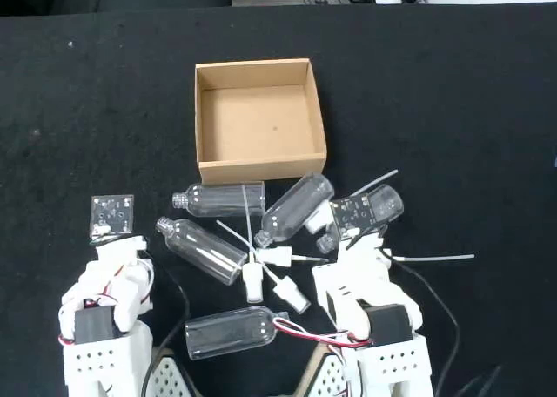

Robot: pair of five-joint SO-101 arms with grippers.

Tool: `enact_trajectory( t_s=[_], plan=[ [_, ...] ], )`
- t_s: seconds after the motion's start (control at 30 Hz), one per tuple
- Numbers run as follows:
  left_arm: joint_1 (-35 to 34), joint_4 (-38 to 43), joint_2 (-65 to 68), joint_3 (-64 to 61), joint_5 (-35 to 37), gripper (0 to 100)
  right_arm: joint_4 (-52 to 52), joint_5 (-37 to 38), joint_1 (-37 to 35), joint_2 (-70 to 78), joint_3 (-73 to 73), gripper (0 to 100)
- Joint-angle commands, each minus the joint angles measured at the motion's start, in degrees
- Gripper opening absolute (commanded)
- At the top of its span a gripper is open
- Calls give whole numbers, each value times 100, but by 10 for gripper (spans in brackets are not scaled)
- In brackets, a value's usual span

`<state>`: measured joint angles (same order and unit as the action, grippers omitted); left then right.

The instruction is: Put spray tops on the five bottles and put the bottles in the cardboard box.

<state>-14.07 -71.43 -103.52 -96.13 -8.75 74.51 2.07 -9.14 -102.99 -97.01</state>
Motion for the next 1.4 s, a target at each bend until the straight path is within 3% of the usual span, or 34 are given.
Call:
enact_trajectory(
  t_s=[0.0,0.3,0.37,0.47,0.6,0.73,0.8,0.97,1.17,1.37],
  plan=[
    [330,-88,-62,-127,-35,30,44,-18,-62,-558,57,18],
    [189,-9,-70,-110,-62,30,9,26,-35,-558,75,21],
    [-127,360,-79,13,-97,30,-220,35,-26,-549,119,22],
    [-910,1029,-79,295,-818,30,-440,176,176,-549,347,22],
    [-1138,1073,-79,831,-1776,30,-607,1582,914,-549,840,22],
    [-1112,527,-26,1587,-2163,32,-1292,3305,1424,-549,514,22],
    [-989,290,-26,1895,-2259,73,-1398,3675,1547,-549,365,22],
    [-321,-246,62,2413,-2303,252,-1169,3033,1732,-549,629,22],
    [629,-1029,1600,3468,-2541,217,-774,2963,1705,-523,927,25],
    [2062,-2286,3886,5112,-2866,217,-703,2655,1741,-558,462,167]
  ],
)
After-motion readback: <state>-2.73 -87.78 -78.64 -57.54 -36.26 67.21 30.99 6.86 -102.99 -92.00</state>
